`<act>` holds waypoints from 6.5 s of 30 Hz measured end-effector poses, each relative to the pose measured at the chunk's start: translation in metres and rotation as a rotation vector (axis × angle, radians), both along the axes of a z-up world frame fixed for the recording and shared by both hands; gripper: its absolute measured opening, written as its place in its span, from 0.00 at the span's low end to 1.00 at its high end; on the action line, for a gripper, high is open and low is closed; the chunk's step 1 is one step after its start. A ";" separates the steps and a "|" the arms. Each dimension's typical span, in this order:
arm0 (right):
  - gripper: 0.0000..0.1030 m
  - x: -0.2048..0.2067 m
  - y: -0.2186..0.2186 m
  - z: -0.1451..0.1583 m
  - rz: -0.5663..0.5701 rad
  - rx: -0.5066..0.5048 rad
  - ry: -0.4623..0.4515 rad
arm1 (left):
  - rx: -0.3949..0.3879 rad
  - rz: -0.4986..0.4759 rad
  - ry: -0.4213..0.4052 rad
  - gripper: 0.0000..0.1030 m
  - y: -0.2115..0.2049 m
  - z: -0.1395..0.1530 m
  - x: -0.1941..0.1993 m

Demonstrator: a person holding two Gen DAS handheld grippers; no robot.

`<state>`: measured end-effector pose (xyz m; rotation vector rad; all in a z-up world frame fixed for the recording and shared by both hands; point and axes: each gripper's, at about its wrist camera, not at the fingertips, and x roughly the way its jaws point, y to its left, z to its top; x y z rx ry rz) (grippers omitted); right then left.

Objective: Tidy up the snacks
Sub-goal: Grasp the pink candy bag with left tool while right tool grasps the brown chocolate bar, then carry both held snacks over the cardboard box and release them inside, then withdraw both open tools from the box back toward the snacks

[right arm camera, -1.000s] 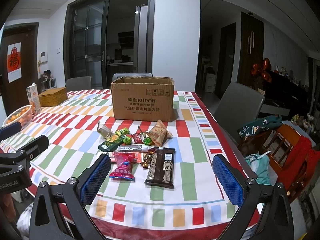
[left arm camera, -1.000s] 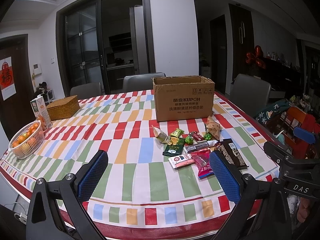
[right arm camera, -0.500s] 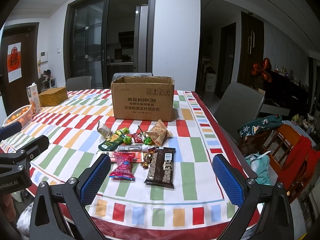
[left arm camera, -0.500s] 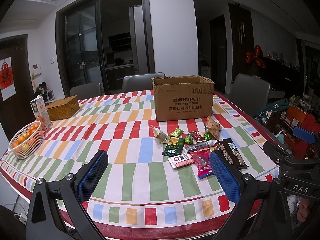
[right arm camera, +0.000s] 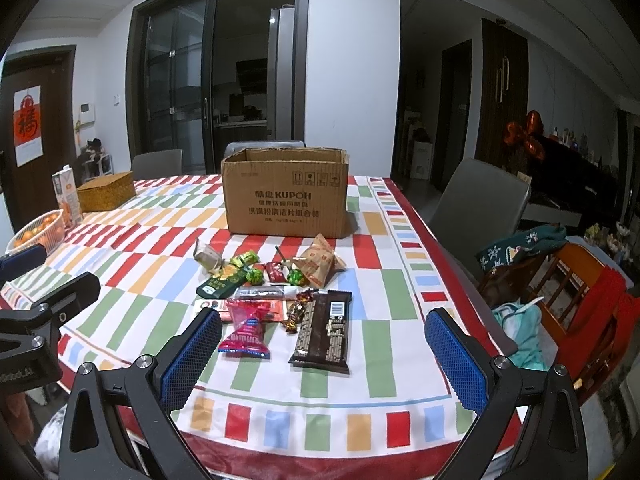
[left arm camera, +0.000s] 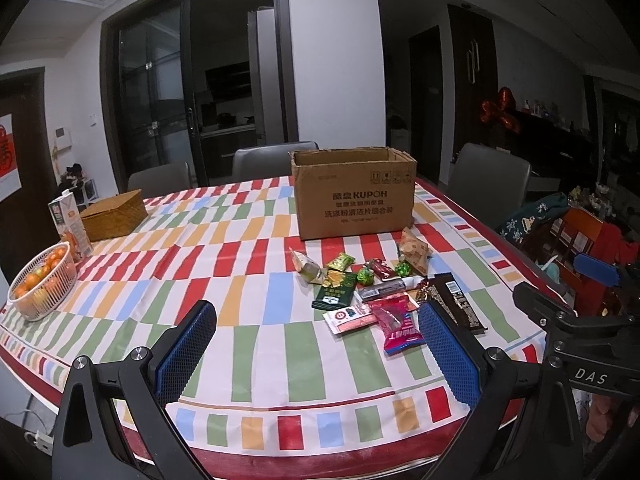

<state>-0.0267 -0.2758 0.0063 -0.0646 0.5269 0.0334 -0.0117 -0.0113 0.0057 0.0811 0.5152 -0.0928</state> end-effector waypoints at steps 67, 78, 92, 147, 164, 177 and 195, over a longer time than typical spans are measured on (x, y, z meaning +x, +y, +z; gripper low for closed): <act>0.51 0.159 -0.015 -0.116 0.093 0.042 0.478 | -0.096 -0.208 0.556 0.32 -0.077 -0.120 0.157; 0.50 0.143 -0.026 -0.097 0.059 0.115 0.455 | -0.116 -0.210 0.499 0.32 -0.071 -0.094 0.153; 0.50 0.141 -0.016 -0.044 0.090 0.095 0.318 | -0.117 -0.202 0.370 0.32 -0.058 -0.044 0.157; 0.45 0.368 0.028 0.066 0.141 -0.010 0.105 | -0.075 -0.106 0.257 0.42 -0.037 0.057 0.407; 0.48 0.308 0.026 0.064 0.145 -0.016 0.091 | 0.025 -0.072 0.153 0.73 -0.029 0.063 0.323; 0.49 0.232 0.018 0.057 0.171 0.021 0.084 | 0.029 -0.131 0.109 0.73 -0.038 0.058 0.242; 0.49 0.179 0.011 0.001 0.181 0.071 0.248 | 0.050 -0.232 0.207 0.73 -0.044 0.003 0.175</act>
